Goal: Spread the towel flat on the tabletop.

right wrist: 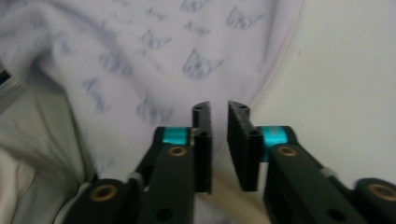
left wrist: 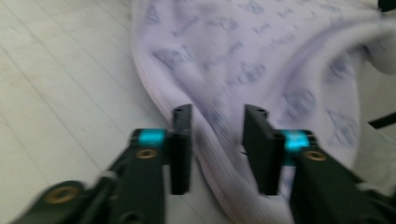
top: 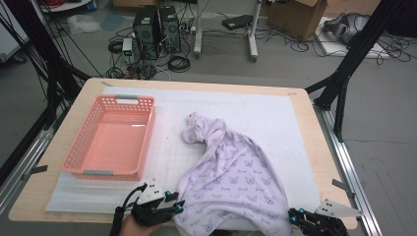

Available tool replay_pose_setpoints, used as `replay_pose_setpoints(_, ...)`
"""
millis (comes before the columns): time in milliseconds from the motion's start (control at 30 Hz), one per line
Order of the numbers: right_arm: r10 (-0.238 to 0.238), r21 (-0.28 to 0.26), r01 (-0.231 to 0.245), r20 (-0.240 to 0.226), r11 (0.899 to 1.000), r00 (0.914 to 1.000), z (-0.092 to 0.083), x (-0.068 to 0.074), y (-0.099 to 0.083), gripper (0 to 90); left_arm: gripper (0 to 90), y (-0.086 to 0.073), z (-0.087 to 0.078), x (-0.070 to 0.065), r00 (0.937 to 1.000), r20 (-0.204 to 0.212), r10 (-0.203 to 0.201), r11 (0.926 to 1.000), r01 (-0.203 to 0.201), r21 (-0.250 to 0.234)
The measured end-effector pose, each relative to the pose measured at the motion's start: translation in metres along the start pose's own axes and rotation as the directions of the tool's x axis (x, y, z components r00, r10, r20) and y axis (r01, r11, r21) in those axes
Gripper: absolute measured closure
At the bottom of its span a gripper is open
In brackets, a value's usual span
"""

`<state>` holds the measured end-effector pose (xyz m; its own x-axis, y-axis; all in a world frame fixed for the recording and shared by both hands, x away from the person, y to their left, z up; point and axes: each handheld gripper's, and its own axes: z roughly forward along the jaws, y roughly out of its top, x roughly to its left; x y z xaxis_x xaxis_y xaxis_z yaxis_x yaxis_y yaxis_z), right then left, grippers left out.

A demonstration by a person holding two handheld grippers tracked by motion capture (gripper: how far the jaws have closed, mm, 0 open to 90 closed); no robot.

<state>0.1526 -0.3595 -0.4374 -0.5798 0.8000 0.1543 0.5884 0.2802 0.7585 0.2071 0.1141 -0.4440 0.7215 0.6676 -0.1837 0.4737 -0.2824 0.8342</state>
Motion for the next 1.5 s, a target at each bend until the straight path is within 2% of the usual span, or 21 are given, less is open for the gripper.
replay_pose_setpoints(133, -0.006, -0.052, 0.008, 0.043, 0.999, 0.9991, 0.014, -0.009, 0.020, 67.0, 47.2, 0.025, 0.017, 0.013, 0.9999, -0.011, -0.005, 0.9990, 0.005, -0.044)
replay_pose_setpoints(300, 0.015, -0.075, -0.008, 0.099, 0.997, 0.9950, 0.043, -0.028, 0.048, 59.5, 45.2, 0.059, 0.053, 0.028, 0.9999, -0.012, 0.002, 0.9999, -0.002, -0.013)
replay_pose_setpoints(400, 0.053, -0.091, -0.043, 0.116, 0.995, 0.9918, 0.066, -0.040, 0.069, 53.0, 44.6, 0.074, 0.078, 0.036, 0.9990, -0.013, -0.042, 0.9991, 0.042, 0.001)
replay_pose_setpoints(467, 0.058, -0.087, -0.047, 0.129, 0.995, 0.9900, 0.083, -0.045, 0.084, 51.1, 44.8, 0.082, 0.094, 0.038, 0.9992, -0.024, -0.033, 0.9992, 0.034, 0.021)
replay_pose_setpoints(533, 0.055, -0.080, -0.045, 0.129, 0.996, 0.9901, 0.100, -0.050, 0.099, 51.4, 44.9, 0.088, 0.106, 0.040, 0.9986, -0.029, -0.044, 0.9987, 0.044, 0.024)
replay_pose_setpoints(567, 0.060, -0.074, -0.050, 0.126, 0.996, 0.9903, 0.108, -0.052, 0.104, 52.4, 45.6, 0.090, 0.111, 0.040, 0.9982, -0.031, -0.050, 0.9984, 0.051, 0.025)
replay_pose_setpoints(633, 0.048, -0.027, -0.045, 0.121, 0.999, 0.9915, 0.123, -0.055, 0.112, 63.1, 51.5, 0.092, 0.119, 0.039, 0.9984, -0.022, -0.052, 0.9977, 0.053, 0.041)
replay_pose_setpoints(667, 0.040, -0.004, -0.040, 0.111, 0.999, 0.9930, 0.128, -0.056, 0.113, 72.8, 60.6, 0.092, 0.121, 0.039, 0.9993, -0.015, -0.034, 0.9972, 0.035, 0.067)
replay_pose_setpoints(700, 0.031, 0.019, -0.033, 0.112, 0.999, 0.9932, 0.131, -0.057, 0.113, 83.7, 75.7, 0.091, 0.123, 0.038, 0.9996, -0.017, -0.025, 0.9962, 0.026, 0.083)
replay_pose_setpoints(733, 0.024, 0.032, -0.028, 0.113, 0.999, 0.9933, 0.132, -0.058, 0.112, 84.6, 82.5, 0.091, 0.124, 0.037, 0.9996, -0.020, -0.021, 0.9951, 0.022, 0.096)
replay_pose_setpoints(767, 0.029, 0.029, -0.032, 0.110, 0.999, 0.9935, 0.129, -0.058, 0.111, 85.2, 83.6, 0.090, 0.123, 0.037, 0.9997, -0.017, -0.019, 0.9945, 0.021, 0.102)
replay_pose_setpoints(967, -0.041, 0.043, 0.035, 0.153, 0.998, 0.9873, 0.101, -0.056, 0.093, 85.8, 84.1, 0.086, 0.107, 0.034, 0.9999, -0.006, -0.016, 0.9951, 0.017, 0.098)
replay_pose_setpoints(1100, -0.044, 0.030, 0.039, 0.188, 0.999, 0.9811, 0.073, -0.053, 0.076, 85.8, 84.1, 0.075, 0.094, 0.032, 0.9993, 0.003, -0.037, 0.9957, 0.037, 0.085)
replay_pose_setpoints(1233, -0.038, 0.023, 0.034, 0.204, 0.999, 0.9782, 0.047, -0.048, 0.060, 85.9, 84.2, 0.062, 0.086, 0.027, 0.9974, 0.043, -0.058, 0.9954, 0.054, 0.078)
replay_pose_setpoints(1300, -0.044, 0.033, 0.038, 0.205, 0.999, 0.9777, 0.040, -0.043, 0.051, 85.9, 84.1, 0.057, 0.082, 0.021, 0.9975, 0.052, -0.048, 0.9959, 0.044, 0.078)
replay_pose_setpoints(1367, -0.043, 0.035, 0.037, 0.187, 0.999, 0.9813, 0.036, -0.037, 0.044, 84.6, 83.5, 0.055, 0.079, 0.017, 0.9981, 0.055, -0.028, 0.9966, 0.024, 0.079)
replay_pose_setpoints(1400, -0.040, 0.027, 0.036, 0.169, 0.999, 0.9848, 0.035, -0.035, 0.042, 80.8, 81.1, 0.055, 0.078, 0.016, 0.9980, 0.056, -0.029, 0.9967, 0.025, 0.077)
replay_pose_setpoints(1433, -0.039, 0.012, 0.038, 0.164, 0.999, 0.9857, 0.033, -0.033, 0.042, 74.1, 74.5, 0.057, 0.078, 0.016, 0.9982, 0.053, -0.030, 0.9965, 0.026, 0.079)
replay_pose_setpoints(1500, -0.031, -0.030, 0.037, 0.169, 0.999, 0.9851, 0.028, -0.032, 0.045, 66.3, 57.0, 0.062, 0.078, 0.015, 0.9989, 0.041, -0.023, 0.9966, 0.019, 0.080)
